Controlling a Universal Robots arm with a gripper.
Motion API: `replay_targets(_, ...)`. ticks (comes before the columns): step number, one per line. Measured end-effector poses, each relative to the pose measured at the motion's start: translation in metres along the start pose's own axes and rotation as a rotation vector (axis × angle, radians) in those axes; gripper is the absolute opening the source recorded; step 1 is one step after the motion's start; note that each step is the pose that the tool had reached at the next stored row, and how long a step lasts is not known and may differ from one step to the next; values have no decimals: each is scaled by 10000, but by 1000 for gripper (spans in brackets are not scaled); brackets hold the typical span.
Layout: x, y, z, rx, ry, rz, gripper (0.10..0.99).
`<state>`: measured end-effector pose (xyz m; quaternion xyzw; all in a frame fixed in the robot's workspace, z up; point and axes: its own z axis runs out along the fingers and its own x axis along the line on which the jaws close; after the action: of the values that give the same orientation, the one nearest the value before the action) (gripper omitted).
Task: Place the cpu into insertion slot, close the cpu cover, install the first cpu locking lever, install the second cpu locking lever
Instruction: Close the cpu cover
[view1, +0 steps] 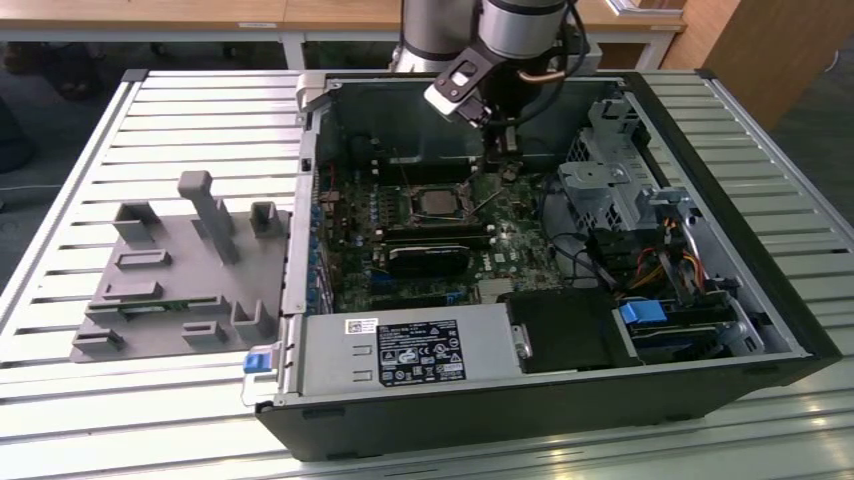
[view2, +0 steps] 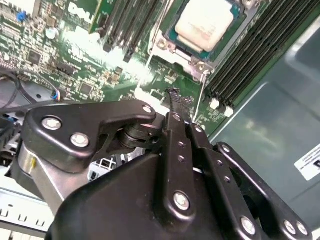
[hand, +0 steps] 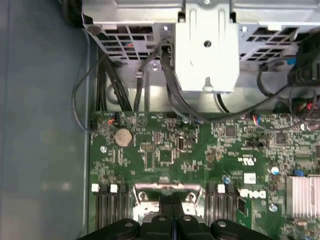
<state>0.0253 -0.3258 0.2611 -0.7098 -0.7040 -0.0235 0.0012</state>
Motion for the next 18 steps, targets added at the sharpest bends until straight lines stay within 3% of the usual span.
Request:
replay_targets(6, 16, 112, 12, 55, -4, 1, 118)
replay_targets(18, 33, 257, 32, 115, -1, -38, 118)
